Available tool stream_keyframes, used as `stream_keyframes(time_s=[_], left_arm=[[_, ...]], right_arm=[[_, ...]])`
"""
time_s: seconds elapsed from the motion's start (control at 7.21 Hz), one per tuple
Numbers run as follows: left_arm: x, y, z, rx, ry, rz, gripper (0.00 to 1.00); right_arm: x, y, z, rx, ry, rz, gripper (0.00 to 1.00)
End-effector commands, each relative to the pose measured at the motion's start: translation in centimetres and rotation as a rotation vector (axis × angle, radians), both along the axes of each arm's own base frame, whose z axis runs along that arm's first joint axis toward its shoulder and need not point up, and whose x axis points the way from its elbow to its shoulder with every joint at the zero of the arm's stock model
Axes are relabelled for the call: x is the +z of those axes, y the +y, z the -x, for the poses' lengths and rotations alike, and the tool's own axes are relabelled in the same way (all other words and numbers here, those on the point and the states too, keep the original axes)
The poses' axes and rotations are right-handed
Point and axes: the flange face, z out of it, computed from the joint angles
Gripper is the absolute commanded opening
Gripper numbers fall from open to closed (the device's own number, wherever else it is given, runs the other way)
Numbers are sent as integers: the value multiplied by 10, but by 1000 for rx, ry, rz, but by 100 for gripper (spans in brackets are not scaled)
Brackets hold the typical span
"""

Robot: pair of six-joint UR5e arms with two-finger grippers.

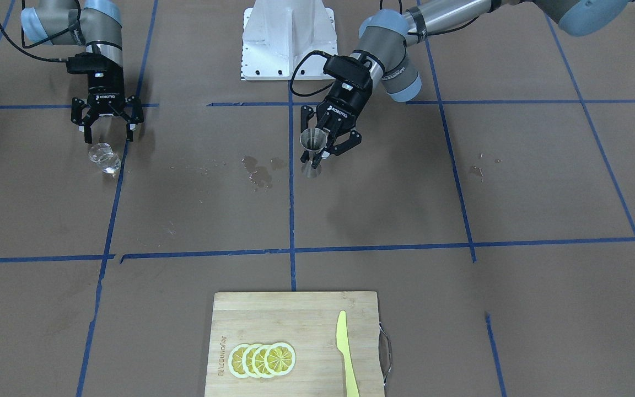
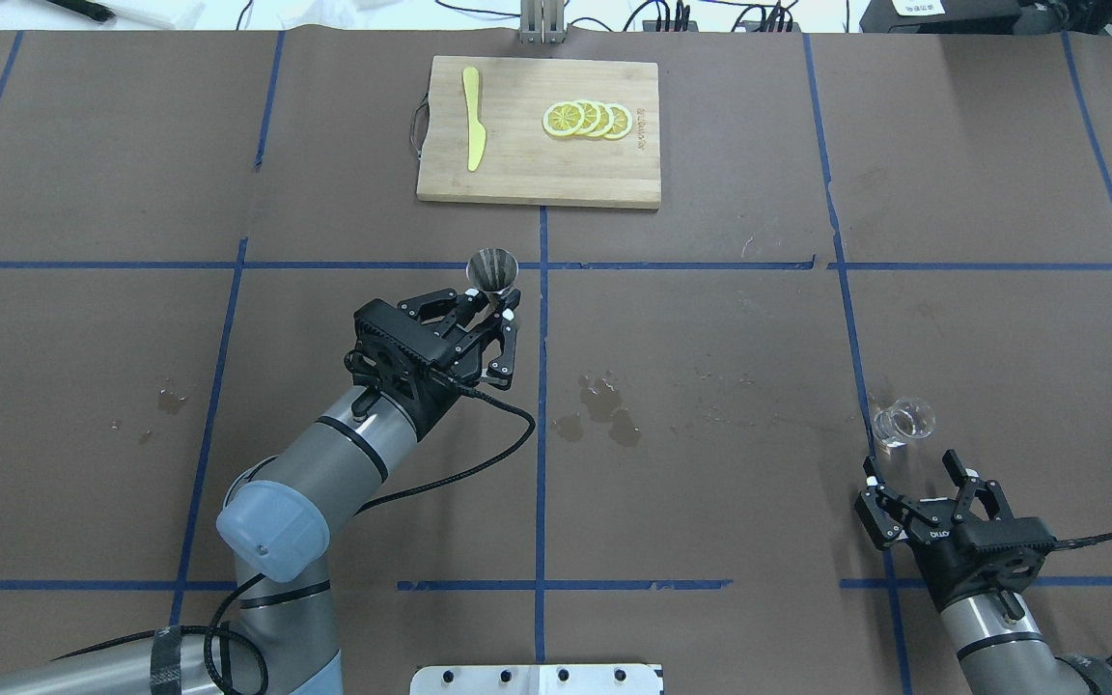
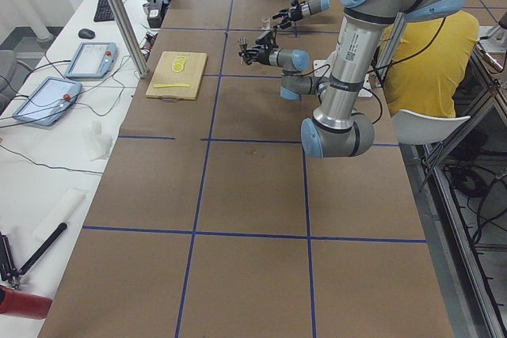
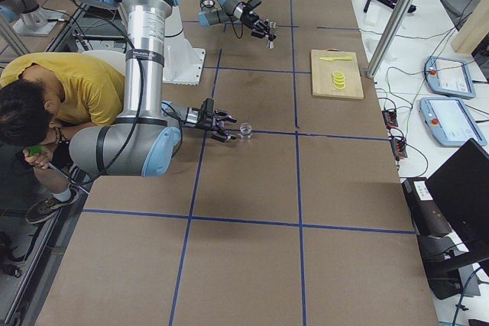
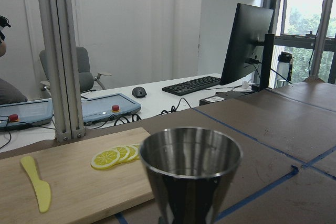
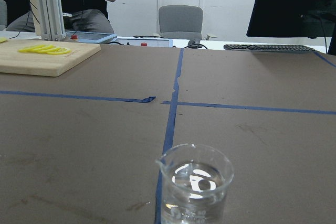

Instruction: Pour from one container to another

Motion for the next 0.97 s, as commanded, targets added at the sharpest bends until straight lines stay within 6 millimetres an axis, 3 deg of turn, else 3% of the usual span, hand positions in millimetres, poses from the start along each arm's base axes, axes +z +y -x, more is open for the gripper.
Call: stream_keyframes(time_s=[0.0,0.56,0.83], left_arm=[[0,0,0,0,0,0,0],[-1,0,0,0,1,0,0],[0,0,1,0,-1,-1,0]], right_arm=[[-8,-15,5,12,3,21,100],[-4,-29,1,25,4,54,100],[-14,-36,18,23,4,58,100]])
